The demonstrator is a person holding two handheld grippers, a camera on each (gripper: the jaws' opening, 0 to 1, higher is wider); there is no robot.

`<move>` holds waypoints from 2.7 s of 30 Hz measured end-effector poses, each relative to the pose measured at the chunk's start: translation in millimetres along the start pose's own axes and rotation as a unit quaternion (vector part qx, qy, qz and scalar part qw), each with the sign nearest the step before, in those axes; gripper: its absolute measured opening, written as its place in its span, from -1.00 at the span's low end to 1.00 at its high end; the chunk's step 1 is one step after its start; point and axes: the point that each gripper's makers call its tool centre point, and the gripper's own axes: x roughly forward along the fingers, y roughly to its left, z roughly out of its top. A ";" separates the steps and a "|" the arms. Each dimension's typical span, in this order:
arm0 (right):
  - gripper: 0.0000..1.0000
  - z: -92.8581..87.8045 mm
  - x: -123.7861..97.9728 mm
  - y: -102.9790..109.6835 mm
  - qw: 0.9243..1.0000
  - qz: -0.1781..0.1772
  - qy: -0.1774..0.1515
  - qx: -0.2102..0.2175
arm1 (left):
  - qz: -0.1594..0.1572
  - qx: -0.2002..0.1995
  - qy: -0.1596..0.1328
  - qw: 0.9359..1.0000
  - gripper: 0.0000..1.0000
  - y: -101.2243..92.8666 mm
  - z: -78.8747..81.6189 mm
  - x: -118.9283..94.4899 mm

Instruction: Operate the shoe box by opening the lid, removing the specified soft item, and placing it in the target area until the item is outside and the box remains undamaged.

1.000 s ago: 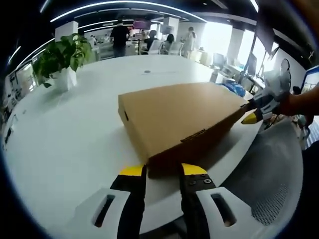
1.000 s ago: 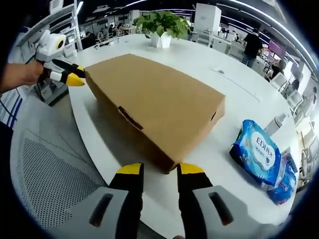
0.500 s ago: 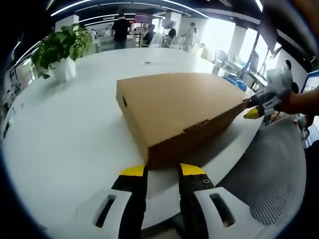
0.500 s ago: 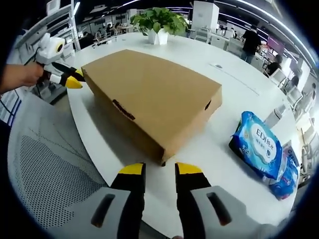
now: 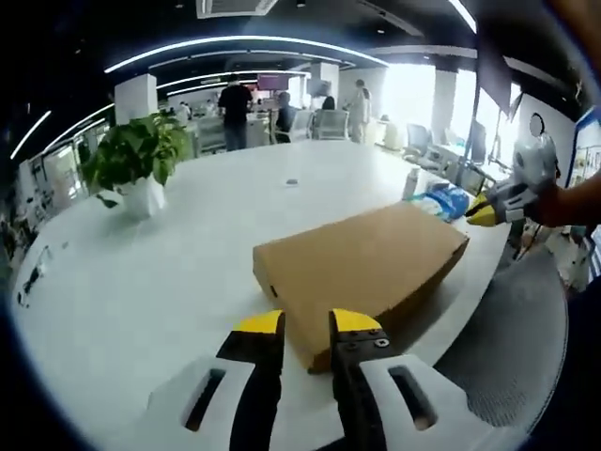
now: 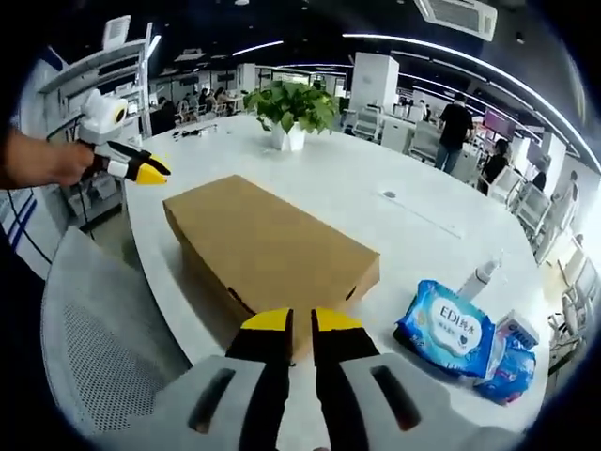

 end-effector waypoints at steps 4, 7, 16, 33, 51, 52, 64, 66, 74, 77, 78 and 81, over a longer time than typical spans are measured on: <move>-0.89 -14.1 10.2 6.4 0.999 0.010 0.025 -0.019 | -0.017 0.005 0.040 0.999 -0.86 -7.2 -21.2 14.0; -0.90 -20.0 12.0 6.4 0.999 0.011 0.032 -0.011 | -0.021 0.009 0.049 0.999 -0.86 -12.4 -30.7 16.8; -0.84 -22.5 9.0 4.6 1.000 0.012 0.028 0.004 | -0.023 0.006 0.056 0.998 -0.89 -11.0 -33.5 11.8; -0.71 -51.6 7.7 7.2 0.998 0.026 0.057 -0.002 | -0.050 0.047 0.079 0.995 -0.63 -10.2 -60.0 10.8; -0.74 -44.5 22.8 -15.4 0.998 0.019 0.059 -0.002 | -0.050 0.057 0.091 0.993 -0.63 -5.7 -45.0 37.2; -0.74 -43.8 23.6 -17.8 0.998 0.018 0.060 -0.002 | -0.052 0.055 0.090 0.993 -0.63 -5.7 -42.5 40.1; -0.73 -34.0 41.8 -66.6 0.998 0.003 0.060 -0.003 | -0.061 0.071 0.094 0.991 -0.62 -6.8 -17.6 75.8; -0.72 -32.1 44.4 -72.5 0.998 0.001 0.060 -0.004 | -0.061 0.075 0.093 0.991 -0.60 -6.4 -12.2 84.5; -0.72 -26.1 54.9 -99.9 0.998 -0.010 0.060 -0.003 | -0.065 0.082 0.093 0.990 -0.57 -7.3 3.5 106.0; -0.71 -24.1 58.2 -107.4 0.998 -0.012 0.061 -0.004 | -0.068 0.082 0.093 0.990 -0.57 -7.9 6.1 109.7; -0.71 -23.8 59.0 -108.9 0.998 -0.012 0.061 -0.006 | -0.068 0.083 0.092 0.990 -0.58 -8.1 6.4 110.7; -0.71 -23.1 60.9 -111.8 0.998 -0.012 0.060 -0.006 | -0.069 0.085 0.093 0.990 -0.59 -7.7 7.4 112.9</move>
